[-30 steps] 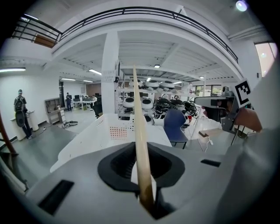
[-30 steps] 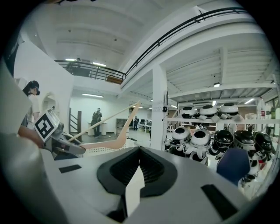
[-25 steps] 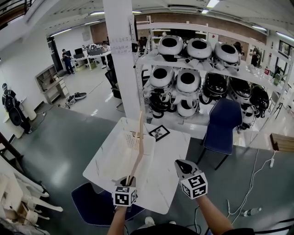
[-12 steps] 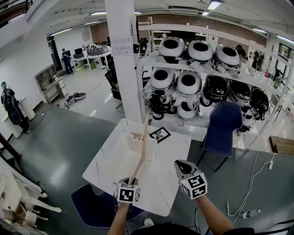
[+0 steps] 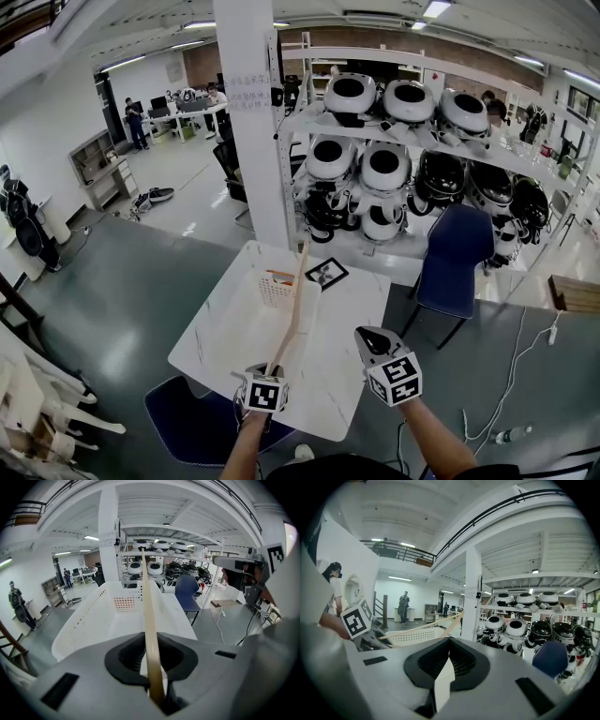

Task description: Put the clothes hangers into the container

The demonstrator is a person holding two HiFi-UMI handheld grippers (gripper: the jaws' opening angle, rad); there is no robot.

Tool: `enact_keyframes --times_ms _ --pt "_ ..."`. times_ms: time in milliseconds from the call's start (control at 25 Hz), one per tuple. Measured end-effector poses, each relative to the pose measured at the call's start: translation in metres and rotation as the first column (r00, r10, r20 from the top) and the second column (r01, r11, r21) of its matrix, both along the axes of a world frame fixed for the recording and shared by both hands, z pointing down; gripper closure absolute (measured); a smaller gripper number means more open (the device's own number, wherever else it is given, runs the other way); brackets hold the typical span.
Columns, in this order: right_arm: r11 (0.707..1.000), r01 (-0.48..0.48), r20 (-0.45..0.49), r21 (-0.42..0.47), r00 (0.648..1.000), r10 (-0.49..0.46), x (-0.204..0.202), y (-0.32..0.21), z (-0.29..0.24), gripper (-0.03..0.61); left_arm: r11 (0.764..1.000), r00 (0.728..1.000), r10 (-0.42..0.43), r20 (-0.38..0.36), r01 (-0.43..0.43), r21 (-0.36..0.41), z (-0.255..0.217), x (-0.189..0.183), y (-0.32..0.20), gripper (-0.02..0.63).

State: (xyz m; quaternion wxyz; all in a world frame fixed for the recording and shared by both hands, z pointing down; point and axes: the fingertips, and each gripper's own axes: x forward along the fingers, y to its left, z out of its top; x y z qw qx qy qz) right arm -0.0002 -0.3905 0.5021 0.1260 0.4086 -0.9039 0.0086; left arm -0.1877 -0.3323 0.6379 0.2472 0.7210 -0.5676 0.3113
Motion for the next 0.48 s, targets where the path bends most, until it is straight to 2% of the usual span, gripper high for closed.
enact_keyframes --times_ms 200,480 --pt "1.0 -0.002 0.005 -0.002 1.0 0.002 -0.0009 -0.0005 0.0009 0.558 1.0 1.0 0.009 0.006 -0.009 -0.012 0.0025 -0.0001 -0.0008 0.558" --pt "1.0 0.002 0.007 -0.01 1.0 -0.002 -0.0031 0.0005 0.0041 0.558 1.0 1.0 0.008 -0.025 -0.008 0.003 -0.0006 0.0004 0.001 0.557"
